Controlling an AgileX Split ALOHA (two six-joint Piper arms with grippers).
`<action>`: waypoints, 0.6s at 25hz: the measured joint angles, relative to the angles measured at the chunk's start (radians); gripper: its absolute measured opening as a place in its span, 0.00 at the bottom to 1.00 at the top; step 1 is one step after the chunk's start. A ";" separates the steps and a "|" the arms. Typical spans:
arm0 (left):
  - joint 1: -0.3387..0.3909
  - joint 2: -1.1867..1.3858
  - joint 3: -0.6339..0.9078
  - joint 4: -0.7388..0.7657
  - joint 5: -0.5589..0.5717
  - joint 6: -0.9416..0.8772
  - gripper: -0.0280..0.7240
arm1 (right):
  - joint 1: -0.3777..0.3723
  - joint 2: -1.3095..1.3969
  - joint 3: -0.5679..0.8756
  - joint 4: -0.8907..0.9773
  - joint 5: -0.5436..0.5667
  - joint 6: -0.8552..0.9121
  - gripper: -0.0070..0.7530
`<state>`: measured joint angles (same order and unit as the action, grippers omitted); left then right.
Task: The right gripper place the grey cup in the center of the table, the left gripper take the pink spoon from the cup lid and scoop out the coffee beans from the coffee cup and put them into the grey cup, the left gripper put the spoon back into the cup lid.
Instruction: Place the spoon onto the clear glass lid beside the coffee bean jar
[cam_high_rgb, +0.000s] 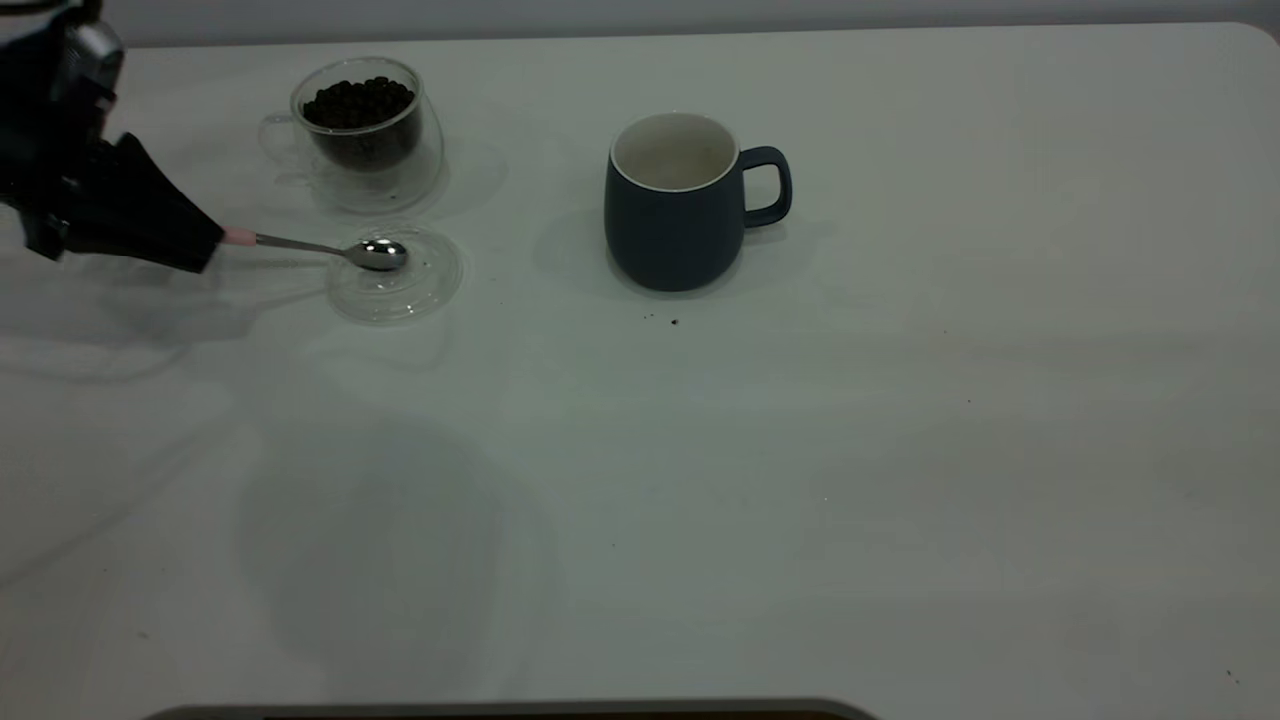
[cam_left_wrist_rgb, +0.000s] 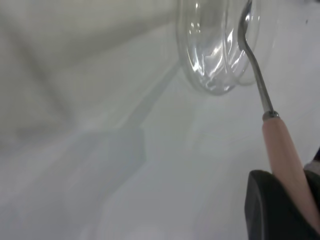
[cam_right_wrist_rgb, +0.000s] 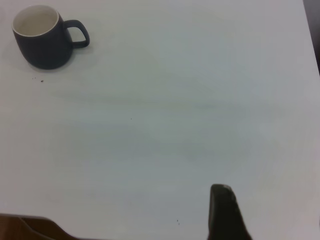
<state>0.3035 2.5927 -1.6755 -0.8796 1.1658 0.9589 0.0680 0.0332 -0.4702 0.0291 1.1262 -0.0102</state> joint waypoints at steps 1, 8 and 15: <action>0.000 0.011 0.000 -0.022 0.000 0.000 0.20 | 0.000 0.000 0.000 0.000 0.000 0.000 0.64; 0.000 0.037 -0.003 -0.073 -0.004 0.000 0.20 | 0.000 0.000 0.000 0.000 0.000 0.000 0.64; -0.006 0.054 -0.004 -0.079 -0.004 -0.019 0.20 | 0.000 0.000 0.000 0.000 0.000 0.000 0.64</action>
<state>0.2971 2.6472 -1.6798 -0.9591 1.1619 0.9398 0.0680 0.0332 -0.4702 0.0291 1.1262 -0.0102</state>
